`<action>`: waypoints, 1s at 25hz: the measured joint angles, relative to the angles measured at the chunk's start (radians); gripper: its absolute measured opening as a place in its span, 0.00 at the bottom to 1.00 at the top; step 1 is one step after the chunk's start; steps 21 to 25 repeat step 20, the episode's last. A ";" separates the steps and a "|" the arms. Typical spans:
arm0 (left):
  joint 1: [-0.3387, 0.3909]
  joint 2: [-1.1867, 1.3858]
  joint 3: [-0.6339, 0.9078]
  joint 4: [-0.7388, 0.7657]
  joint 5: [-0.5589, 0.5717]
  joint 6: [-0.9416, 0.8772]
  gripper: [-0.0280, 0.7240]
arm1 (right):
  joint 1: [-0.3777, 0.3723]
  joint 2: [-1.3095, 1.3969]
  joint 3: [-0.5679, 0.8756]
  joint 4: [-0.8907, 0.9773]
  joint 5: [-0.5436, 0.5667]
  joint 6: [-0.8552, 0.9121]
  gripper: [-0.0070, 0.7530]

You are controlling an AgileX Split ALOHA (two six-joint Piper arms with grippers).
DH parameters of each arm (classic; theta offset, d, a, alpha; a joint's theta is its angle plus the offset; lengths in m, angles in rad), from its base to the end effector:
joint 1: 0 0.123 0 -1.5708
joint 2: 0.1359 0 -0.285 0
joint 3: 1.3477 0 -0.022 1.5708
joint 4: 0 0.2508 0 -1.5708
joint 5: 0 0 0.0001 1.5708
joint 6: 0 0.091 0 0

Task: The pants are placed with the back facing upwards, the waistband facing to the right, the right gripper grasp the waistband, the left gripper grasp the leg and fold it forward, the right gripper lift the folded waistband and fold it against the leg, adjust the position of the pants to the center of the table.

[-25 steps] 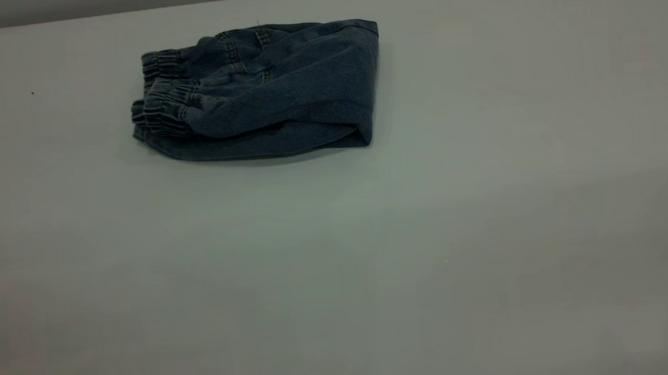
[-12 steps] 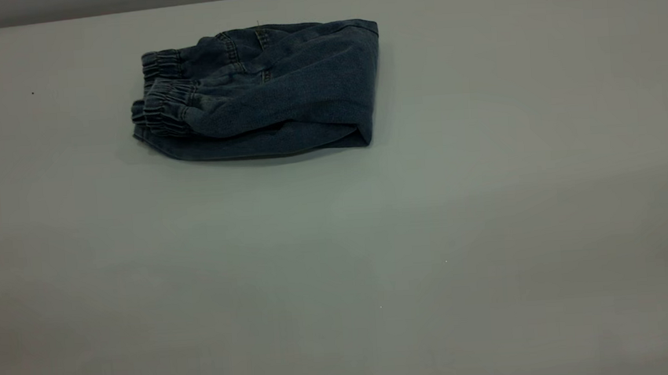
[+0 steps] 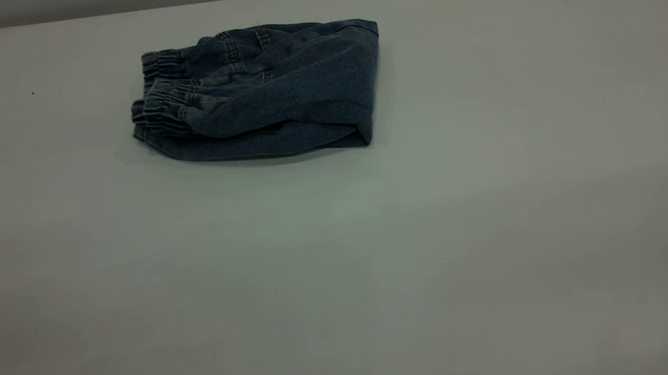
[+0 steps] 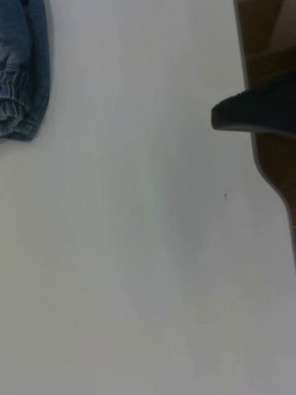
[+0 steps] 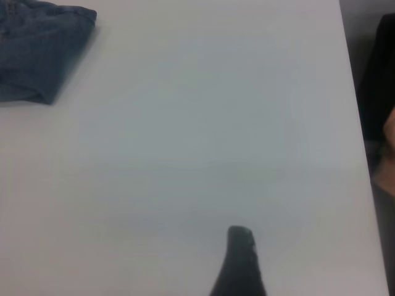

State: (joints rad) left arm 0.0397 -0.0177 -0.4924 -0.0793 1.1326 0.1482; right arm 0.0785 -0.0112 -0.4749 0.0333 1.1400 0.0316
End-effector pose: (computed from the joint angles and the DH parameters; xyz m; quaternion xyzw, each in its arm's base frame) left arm -0.0097 -0.0069 0.2696 0.0502 0.8668 0.0070 0.4961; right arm -0.0075 0.0022 0.2641 -0.0217 0.8762 0.0431 0.4795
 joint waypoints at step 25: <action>0.000 -0.001 0.000 0.000 0.000 0.000 0.54 | 0.001 0.000 0.000 0.009 0.000 0.001 0.66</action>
